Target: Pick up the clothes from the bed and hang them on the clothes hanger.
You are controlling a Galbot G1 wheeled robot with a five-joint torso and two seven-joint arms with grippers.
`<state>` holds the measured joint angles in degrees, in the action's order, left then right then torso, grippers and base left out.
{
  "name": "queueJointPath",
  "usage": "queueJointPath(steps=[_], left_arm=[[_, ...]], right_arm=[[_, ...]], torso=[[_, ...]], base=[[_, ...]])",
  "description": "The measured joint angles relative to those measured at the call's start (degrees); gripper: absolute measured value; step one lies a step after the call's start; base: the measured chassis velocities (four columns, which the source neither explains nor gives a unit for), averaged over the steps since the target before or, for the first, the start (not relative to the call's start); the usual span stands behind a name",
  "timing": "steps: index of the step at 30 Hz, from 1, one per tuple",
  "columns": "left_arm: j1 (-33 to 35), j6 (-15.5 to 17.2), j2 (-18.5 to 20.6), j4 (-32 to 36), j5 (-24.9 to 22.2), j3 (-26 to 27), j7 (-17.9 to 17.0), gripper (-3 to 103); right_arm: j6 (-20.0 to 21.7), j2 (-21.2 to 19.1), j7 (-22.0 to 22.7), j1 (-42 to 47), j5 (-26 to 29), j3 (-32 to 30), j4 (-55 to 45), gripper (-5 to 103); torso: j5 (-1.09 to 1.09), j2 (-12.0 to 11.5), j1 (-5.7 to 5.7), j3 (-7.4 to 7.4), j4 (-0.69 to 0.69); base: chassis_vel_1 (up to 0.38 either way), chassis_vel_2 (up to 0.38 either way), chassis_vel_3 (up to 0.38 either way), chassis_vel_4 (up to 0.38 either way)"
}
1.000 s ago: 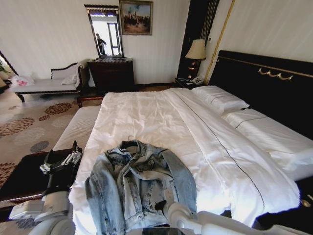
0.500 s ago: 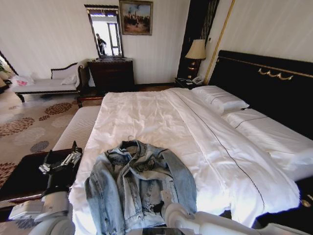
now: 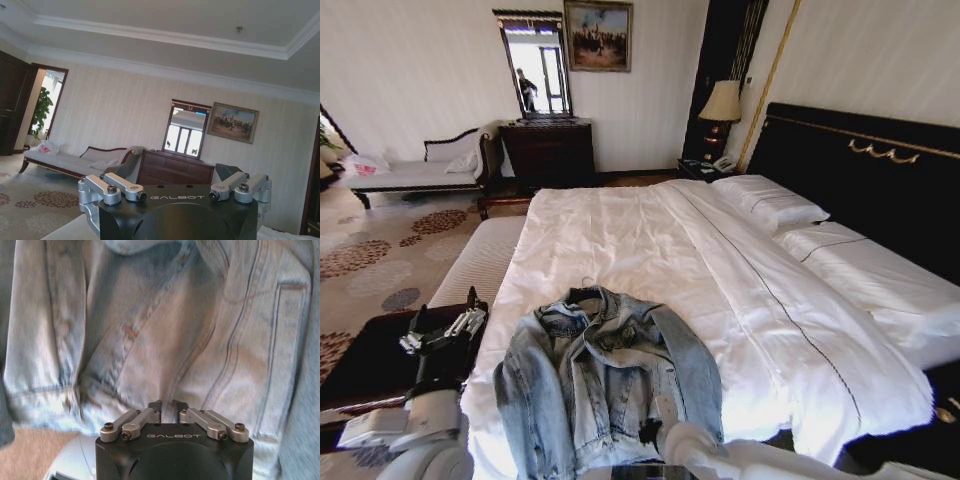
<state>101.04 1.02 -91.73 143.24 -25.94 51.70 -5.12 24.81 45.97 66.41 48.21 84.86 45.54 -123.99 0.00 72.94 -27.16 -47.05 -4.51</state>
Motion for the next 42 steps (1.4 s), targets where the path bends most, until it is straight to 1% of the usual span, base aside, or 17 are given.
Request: queueJointPath(steps=[3,4,11,16,17,25,31,32,34,35,36,37,38,39,40,41,42], left_arm=[[0.0,0.0,-0.1,0.0,0.0,-0.1,0.0,100],[-0.1,-0.1,-0.2,0.0,0.0,-0.1,0.0,100],[0.2,-0.2,-0.2,0.0,0.0,-0.1,0.0,100],[0.5,-0.2,-0.2,0.0,0.0,0.2,-0.1,100],[0.7,-0.2,-0.1,0.0,-0.1,0.3,-0.1,100],[0.8,-0.2,0.1,0.0,-0.3,0.5,-0.2,100],[0.7,-0.2,0.3,0.0,-0.4,0.7,-0.3,100],[0.7,-0.2,0.4,0.0,-0.5,0.8,-0.3,100],[0.7,-0.2,0.5,0.0,-0.6,0.9,-0.3,100],[0.7,-0.2,0.6,0.0,-0.6,0.9,-0.3,100],[0.7,-0.2,0.6,0.0,-0.6,0.9,-0.3,100],[0.7,-0.2,0.6,0.0,-0.6,0.9,-0.3,100],[0.6,-0.2,0.6,0.0,-0.6,0.9,-0.3,100],[0.6,-0.2,0.6,0.0,-0.6,0.9,-0.3,100],[0.6,-0.2,0.6,0.0,-0.6,0.8,-0.3,100],[0.6,-0.2,0.6,0.0,-0.6,0.8,-0.3,100],[0.5,-0.2,0.6,0.0,-0.6,0.7,-0.3,100]], right_arm=[[1.0,-1.1,0.3,0.6,0.0,0.5,-1.3,3],[1.0,-1.1,0.3,0.7,0.0,0.5,-1.4,1],[0.8,-0.7,0.1,1.0,0.0,0.1,-1.2,0],[1.8,-2.0,0.4,1.3,-0.3,1.4,-1.5,0],[4.0,-4.5,1.1,2.2,-2.0,4.5,-1.5,0],[4.5,-5.0,1.1,4.7,-5.6,5.5,1.5,0],[4.0,-4.6,-0.8,5.4,-9.4,5.8,2.6,0],[3.3,-4.6,-2.5,5.5,-11.5,5.8,2.6,-3],[0.9,-4.7,-6.7,5.5,-15.4,5.7,2.5,7],[-0.9,-4.8,-9.5,5.3,-17.8,5.5,2.6,7],[-2.9,-5.1,-12.3,5.0,-20.4,5.3,2.8,12],[-2.9,-5.1,-12.3,5.0,-20.4,5.3,2.8,12],[-5.0,-5.4,-15.1,4.7,-22.6,4.9,2.8,17],[-8.4,-5.9,-19.8,4.4,-25.4,4.7,2.7,22],[-10.8,-6.8,-23.5,4.1,-27.3,4.2,2.5,27],[-10.8,-6.8,-23.5,4.1,-27.3,4.2,2.5,27],[-12.4,-7.3,-25.9,3.9,-28.4,3.8,2.2,33]], torso=[[0.0,0.0,0.0,0.0,0.0],[0.0,0.0,0.0,0.0,0.0],[0.0,0.0,0.0,0.0,0.01],[-0.01,0.0,-0.01,0.0,0.01],[0.0,0.0,0.0,0.0,0.0],[0.02,0.0,0.0,0.0,0.01],[0.14,0.0,0.0,0.0,0.04],[0.15,0.0,0.0,0.01,0.03],[0.14,0.0,0.0,0.01,0.02],[0.06,0.0,0.0,0.0,0.0],[-0.02,0.0,0.0,0.0,-0.01],[-0.02,0.0,0.0,0.0,-0.01],[-0.12,0.0,0.0,0.0,-0.02],[-0.21,0.0,0.0,-0.01,-0.02],[-0.13,0.0,-0.01,-0.01,-0.02],[-0.13,0.0,-0.01,-0.01,-0.02],[-0.08,0.0,-0.02,0.0,-0.01]], base=[[0.0,0.0,0.0,0.0],[0.0,0.0,0.0,0.0],[0.0,0.0,0.0,0.0],[0.0,0.0,0.0,0.0],[0.0,0.0,0.0,0.0],[0.0,0.0,0.0,0.0],[0.0,0.0,0.0,0.0],[0.0,0.0,0.0,0.0],[0.0,0.0,0.0,0.0],[0.0,0.0,0.0,0.0],[0.0,0.0,0.0,0.0],[0.0,0.0,0.0,0.0],[0.0,0.0,0.0,0.0],[0.0,0.0,0.0,0.0],[0.0,0.0,0.0,0.0],[0.0,0.0,0.0,0.0],[0.0,0.0,0.0,0.0]])
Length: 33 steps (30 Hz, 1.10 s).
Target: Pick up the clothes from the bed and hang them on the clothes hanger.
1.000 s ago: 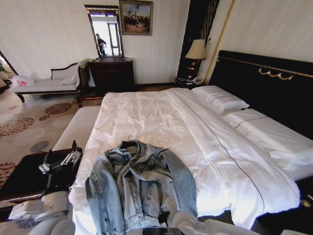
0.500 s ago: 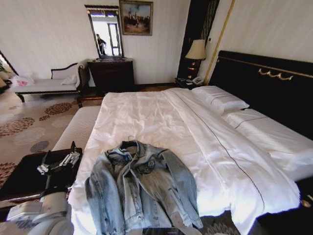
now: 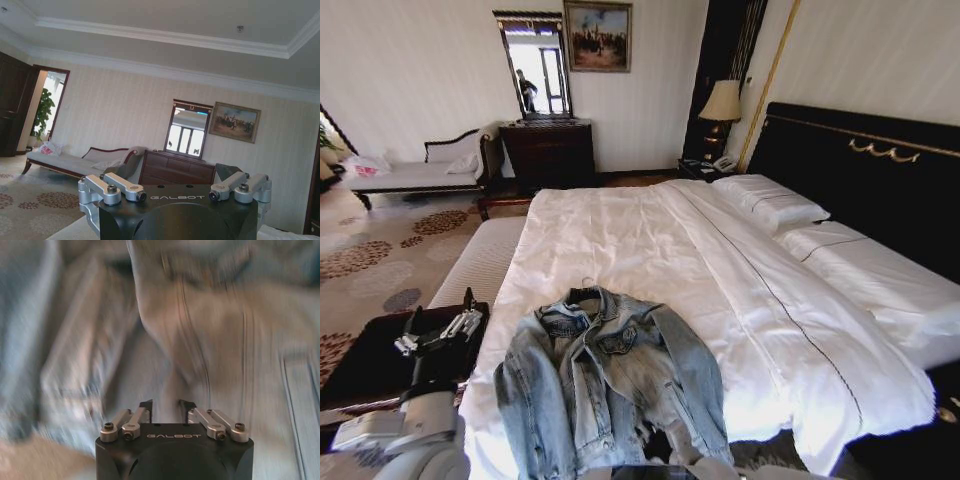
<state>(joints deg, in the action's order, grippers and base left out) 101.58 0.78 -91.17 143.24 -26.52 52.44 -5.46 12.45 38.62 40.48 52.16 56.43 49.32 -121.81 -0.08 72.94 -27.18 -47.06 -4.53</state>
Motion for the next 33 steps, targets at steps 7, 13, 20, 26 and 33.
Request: queueJointPath(steps=[7,13,20,26,33], left_arm=[[0.0,0.0,-0.1,0.0,0.1,-0.2,0.0,100],[0.2,0.1,-0.2,0.0,0.5,-0.4,0.0,100],[0.7,0.2,-0.2,0.0,0.6,-0.3,0.0,100],[0.6,0.3,-0.3,0.0,0.2,0.3,0.0,100],[-0.4,0.2,-0.1,0.0,-1.0,1.2,-0.2,100]], right_arm=[[-8.4,1.2,-11.2,-1.6,-3.3,-4.5,1.1,55],[-7.9,9.0,-11.6,-12.4,0.6,-6.4,5.3,82],[-4.8,16.9,-11.3,-28.1,-0.3,1.7,15.4,99],[-4.3,31.5,-13.8,-45.0,-6.7,14.4,30.7,100],[-1.7,40.5,-13.7,-50.4,-13.0,18.7,43.3,100]], torso=[[0.04,0.0,0.01,0.0,0.0],[0.08,0.0,0.0,0.0,0.03],[0.1,0.0,0.0,-0.01,0.01],[0.1,0.0,-0.01,-0.01,0.05],[0.1,0.0,0.0,0.0,0.02]], base=[[0.0,0.0,0.0,0.0],[0.0,0.0,0.0,0.0],[0.0,0.0,0.0,0.0],[0.0,0.0,0.0,0.0],[0.0,0.0,0.0,0.0]])
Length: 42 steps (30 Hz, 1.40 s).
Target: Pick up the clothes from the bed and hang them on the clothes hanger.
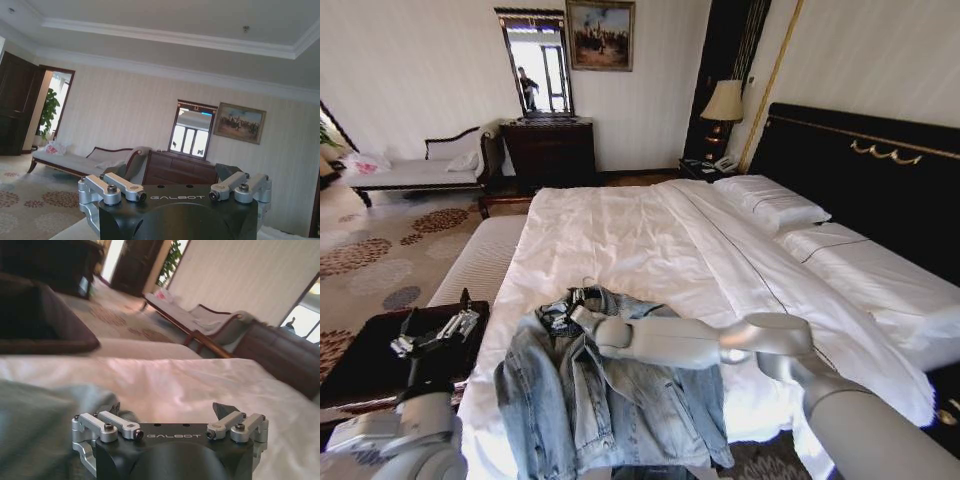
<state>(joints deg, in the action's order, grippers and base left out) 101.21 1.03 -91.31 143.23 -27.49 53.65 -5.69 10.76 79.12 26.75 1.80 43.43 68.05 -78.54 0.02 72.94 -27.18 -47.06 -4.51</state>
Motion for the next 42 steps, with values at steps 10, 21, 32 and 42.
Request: queueJointPath(steps=[10,21,32,42], left_arm=[[-0.7,0.1,0.3,0.0,-0.3,-0.2,-0.3,100],[-1.4,0.2,0.7,0.0,-0.3,-0.2,-0.4,100],[-1.8,0.2,0.7,-0.2,-0.4,-0.1,-0.5,100],[-2.3,0.1,1.0,-0.9,-1.2,0.4,-0.7,100]], right_arm=[[4.7,6.9,2.1,0.6,-14.8,1.5,19.2,100],[5.5,8.3,-1.8,0.9,-19.0,5.5,26.9,100],[13.8,13.2,2.8,2.8,-25.4,9.6,33.2,100],[21.8,13.2,3.7,3.3,-22.2,11.8,34.7,100]], torso=[[-0.01,0.0,0.0,0.0,0.0],[-0.02,0.0,0.01,0.0,-0.01],[-0.02,0.0,0.01,0.0,0.03],[-0.03,0.0,0.01,0.01,0.0]], base=[[0.0,0.0,0.0,0.0],[0.0,0.0,0.0,0.0],[0.0,0.0,0.0,0.0],[0.0,0.0,0.0,0.0]])
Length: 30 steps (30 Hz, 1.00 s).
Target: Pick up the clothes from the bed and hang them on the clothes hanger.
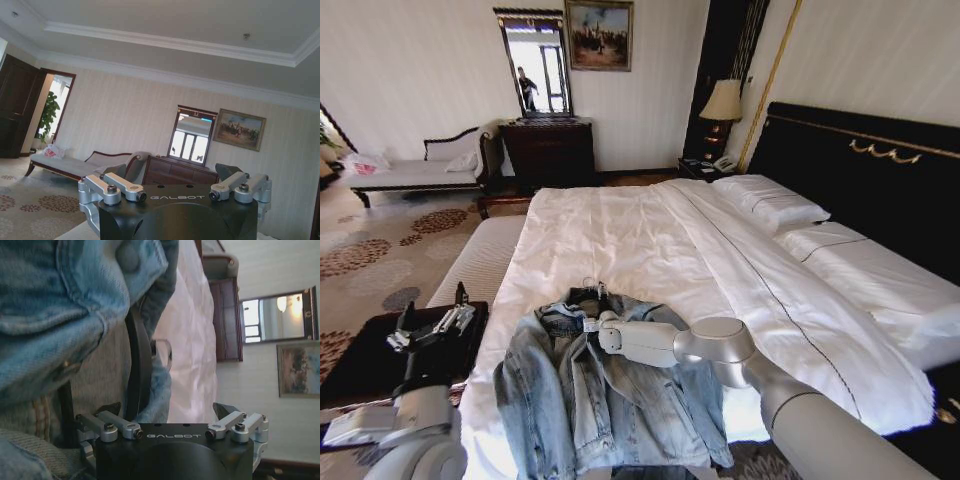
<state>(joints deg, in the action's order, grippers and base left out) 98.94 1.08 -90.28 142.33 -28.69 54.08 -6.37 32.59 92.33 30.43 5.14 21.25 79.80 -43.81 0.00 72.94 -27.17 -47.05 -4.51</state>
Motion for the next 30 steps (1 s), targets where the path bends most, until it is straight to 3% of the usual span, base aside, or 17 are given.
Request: queueJointPath(steps=[12,16,19,22,30], left_arm=[[-0.4,-0.3,0.1,-0.5,-0.2,-0.1,-0.1,100],[-0.2,-0.5,0.1,-0.5,-0.4,0.0,-0.2,100],[-0.2,-0.7,0.1,-0.7,-0.3,-0.2,-0.2,100],[-0.3,-0.7,0.1,-0.7,-0.3,-0.4,-0.2,100],[-0.1,-0.7,0.2,-0.7,-0.2,-0.3,-0.3,100]], right_arm=[[0.6,-0.1,-2.0,0.9,-1.4,-0.1,4.8,100],[-1.9,-0.1,-2.5,1.7,-2.2,-2.0,5.7,101],[-6.6,-0.2,-2.8,2.4,-2.9,-4.3,6.3,93],[-8.7,-0.2,-3.0,2.7,-3.2,-5.2,6.5,84],[-8.4,-0.2,-3.1,2.7,-3.2,-5.0,6.7,56]], torso=[[-0.01,0.0,0.0,0.0,0.01],[0.01,0.0,0.0,0.0,-0.01],[0.01,0.0,0.0,0.0,-0.02],[0.01,0.0,0.0,0.0,-0.01],[0.01,0.0,0.0,0.0,0.01]], base=[[0.0,0.0,0.0,0.0],[0.0,0.0,0.0,0.0],[0.0,0.0,0.0,0.0],[0.0,0.0,0.0,0.0],[0.0,0.0,0.0,0.0]])
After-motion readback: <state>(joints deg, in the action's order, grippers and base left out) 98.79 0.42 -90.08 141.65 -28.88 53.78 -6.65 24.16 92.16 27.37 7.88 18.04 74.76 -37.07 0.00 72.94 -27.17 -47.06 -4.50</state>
